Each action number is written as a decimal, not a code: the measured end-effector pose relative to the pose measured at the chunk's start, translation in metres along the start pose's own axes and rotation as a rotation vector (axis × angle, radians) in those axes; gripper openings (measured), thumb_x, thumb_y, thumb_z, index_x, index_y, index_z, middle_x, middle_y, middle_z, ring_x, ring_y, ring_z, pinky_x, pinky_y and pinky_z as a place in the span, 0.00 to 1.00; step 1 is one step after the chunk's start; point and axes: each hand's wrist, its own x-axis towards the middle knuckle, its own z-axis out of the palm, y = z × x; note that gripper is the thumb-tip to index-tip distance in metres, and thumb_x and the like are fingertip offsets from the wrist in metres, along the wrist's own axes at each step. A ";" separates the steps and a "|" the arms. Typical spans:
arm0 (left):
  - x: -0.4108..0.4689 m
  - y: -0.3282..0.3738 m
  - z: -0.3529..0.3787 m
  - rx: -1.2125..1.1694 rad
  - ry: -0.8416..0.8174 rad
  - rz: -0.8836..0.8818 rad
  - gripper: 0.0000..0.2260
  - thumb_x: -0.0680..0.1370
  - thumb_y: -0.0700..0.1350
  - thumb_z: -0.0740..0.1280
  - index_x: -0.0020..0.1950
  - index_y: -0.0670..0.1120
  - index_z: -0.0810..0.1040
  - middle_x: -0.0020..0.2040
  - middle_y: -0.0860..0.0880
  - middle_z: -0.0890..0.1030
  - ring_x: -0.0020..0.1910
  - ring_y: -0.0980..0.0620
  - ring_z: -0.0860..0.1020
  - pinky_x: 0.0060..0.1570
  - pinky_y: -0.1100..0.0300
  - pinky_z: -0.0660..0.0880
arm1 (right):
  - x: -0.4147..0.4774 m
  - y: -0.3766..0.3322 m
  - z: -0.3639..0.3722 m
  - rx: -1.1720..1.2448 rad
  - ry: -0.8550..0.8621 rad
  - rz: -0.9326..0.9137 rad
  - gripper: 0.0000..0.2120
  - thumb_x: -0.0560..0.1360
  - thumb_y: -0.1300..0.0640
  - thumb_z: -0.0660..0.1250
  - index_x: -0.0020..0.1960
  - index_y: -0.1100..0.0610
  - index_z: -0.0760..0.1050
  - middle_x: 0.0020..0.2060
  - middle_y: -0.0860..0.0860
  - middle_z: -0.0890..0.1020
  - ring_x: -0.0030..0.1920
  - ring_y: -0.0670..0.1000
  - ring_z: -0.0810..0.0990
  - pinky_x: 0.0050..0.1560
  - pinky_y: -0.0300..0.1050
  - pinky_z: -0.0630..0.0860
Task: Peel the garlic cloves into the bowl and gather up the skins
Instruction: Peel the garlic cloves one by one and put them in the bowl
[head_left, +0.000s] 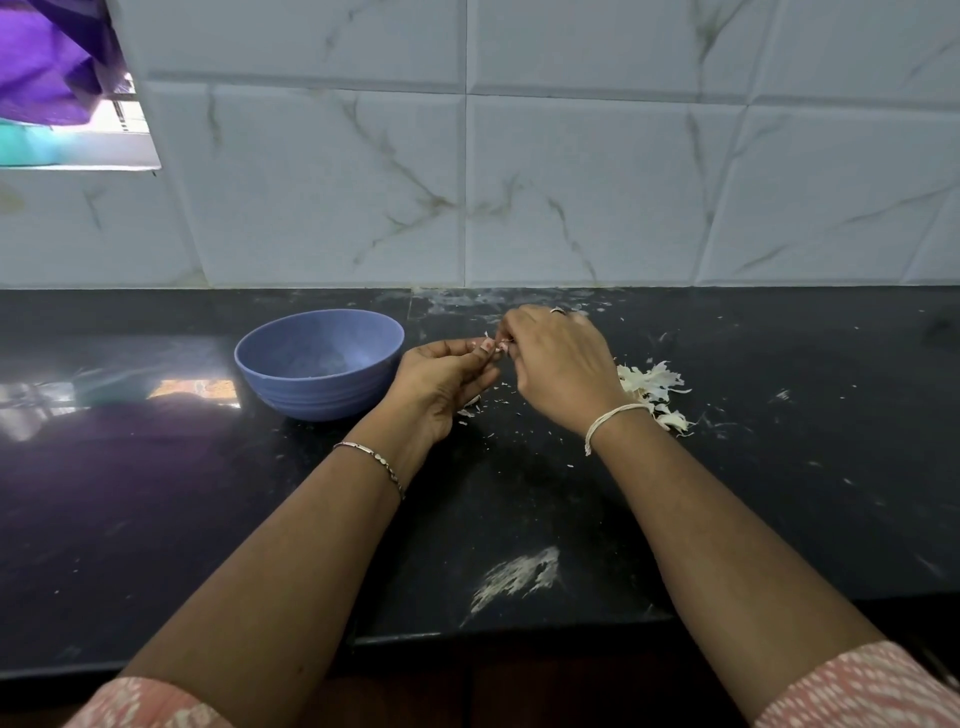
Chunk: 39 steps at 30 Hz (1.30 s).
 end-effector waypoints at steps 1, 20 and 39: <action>0.001 0.000 0.000 -0.003 -0.003 -0.008 0.01 0.76 0.34 0.69 0.46 0.37 0.79 0.37 0.45 0.84 0.34 0.56 0.83 0.35 0.66 0.80 | 0.000 0.000 0.000 -0.009 0.002 0.003 0.09 0.78 0.59 0.62 0.57 0.53 0.73 0.53 0.49 0.79 0.55 0.52 0.77 0.55 0.47 0.65; -0.006 0.001 0.010 0.383 0.073 0.386 0.03 0.71 0.35 0.74 0.43 0.40 0.83 0.40 0.43 0.85 0.40 0.46 0.82 0.44 0.53 0.83 | 0.001 -0.004 0.003 0.349 -0.039 0.337 0.07 0.79 0.60 0.60 0.55 0.54 0.73 0.53 0.51 0.79 0.54 0.55 0.77 0.53 0.49 0.68; -0.008 0.010 0.013 1.087 0.083 0.972 0.03 0.78 0.43 0.69 0.50 0.45 0.81 0.45 0.50 0.82 0.42 0.52 0.76 0.44 0.55 0.75 | -0.005 0.036 -0.007 0.079 -0.040 0.449 0.00 0.73 0.58 0.72 0.44 0.54 0.82 0.49 0.51 0.79 0.51 0.55 0.79 0.48 0.49 0.77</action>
